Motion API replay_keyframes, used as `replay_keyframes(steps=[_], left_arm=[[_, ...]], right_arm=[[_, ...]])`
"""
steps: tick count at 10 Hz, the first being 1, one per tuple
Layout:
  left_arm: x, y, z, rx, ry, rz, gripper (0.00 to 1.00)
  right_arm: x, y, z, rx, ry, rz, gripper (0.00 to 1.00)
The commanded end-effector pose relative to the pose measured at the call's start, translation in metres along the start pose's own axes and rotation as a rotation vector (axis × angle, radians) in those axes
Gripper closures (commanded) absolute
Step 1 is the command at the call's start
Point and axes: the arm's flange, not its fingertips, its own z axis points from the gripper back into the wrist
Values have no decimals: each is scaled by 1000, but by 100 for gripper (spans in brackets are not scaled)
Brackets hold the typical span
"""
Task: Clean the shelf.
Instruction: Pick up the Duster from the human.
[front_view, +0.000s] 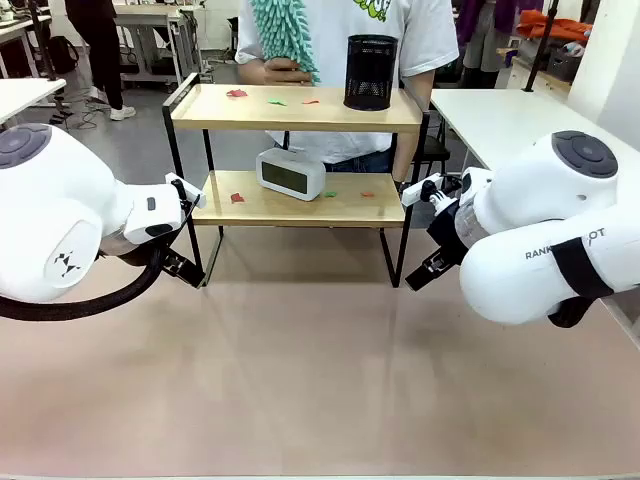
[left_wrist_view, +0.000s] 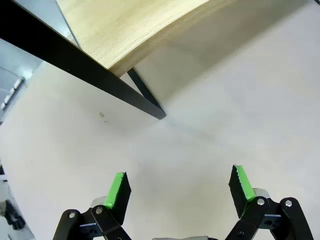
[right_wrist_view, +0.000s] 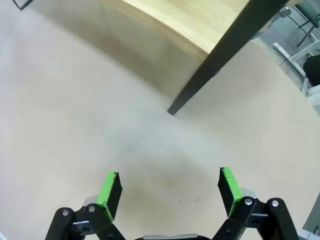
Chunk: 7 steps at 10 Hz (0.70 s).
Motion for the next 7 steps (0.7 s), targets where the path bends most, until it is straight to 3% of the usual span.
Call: replay_keyframes(steps=[1, 7], left_arm=[[0, 0, 0, 0, 0, 0, 0], [0, 0, 0, 0, 0, 0, 0]], right_arm=[[0, 0, 0, 0, 0, 0, 0], [0, 0, 0, 0, 0, 0, 0]])
